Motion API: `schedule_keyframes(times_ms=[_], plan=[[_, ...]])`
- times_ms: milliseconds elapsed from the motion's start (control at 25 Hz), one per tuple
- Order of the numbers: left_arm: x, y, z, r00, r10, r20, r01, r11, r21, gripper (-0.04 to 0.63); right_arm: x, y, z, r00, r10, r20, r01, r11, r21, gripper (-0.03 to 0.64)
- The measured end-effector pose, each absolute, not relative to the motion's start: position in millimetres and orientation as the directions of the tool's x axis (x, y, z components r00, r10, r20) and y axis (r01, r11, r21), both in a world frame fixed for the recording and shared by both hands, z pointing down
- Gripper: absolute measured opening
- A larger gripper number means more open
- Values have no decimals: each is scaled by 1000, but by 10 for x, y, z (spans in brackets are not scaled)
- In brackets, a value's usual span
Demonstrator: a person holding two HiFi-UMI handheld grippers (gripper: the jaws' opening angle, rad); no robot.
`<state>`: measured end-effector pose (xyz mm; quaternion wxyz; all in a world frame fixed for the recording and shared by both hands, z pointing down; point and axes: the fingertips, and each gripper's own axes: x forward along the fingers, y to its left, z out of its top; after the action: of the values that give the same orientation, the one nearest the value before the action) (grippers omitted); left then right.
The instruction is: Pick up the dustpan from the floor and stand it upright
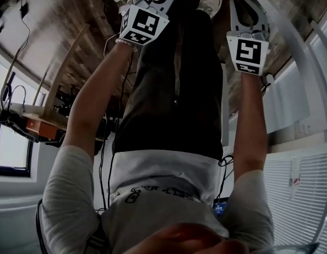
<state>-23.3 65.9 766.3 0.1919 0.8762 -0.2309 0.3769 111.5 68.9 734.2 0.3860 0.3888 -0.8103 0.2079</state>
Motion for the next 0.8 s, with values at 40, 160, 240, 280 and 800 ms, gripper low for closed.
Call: schedule_keyframes(times_ms=[40,160,240,280,800], plan=[[-215,680,7783,608,-243,756,-527,-835,156,64,1102,700,7473,-404,-456,793,-781,623,-40,17],[-137,750,8130,601,-193,776,-451,-883,130,75,1081,721,7820,-414,-424,805,-756,653,-45,20],[-122,806,8367,593,-162,789,-410,-904,122,80,1064,756,8054,-422,-399,814,-740,670,-55,28],[-130,818,8492,588,-152,794,-401,-908,123,81,1057,770,8181,-425,-386,818,-732,678,-60,34],[9,691,10085,569,-102,816,-351,-927,130,117,1134,820,9849,-408,-289,866,-700,708,-94,89]])
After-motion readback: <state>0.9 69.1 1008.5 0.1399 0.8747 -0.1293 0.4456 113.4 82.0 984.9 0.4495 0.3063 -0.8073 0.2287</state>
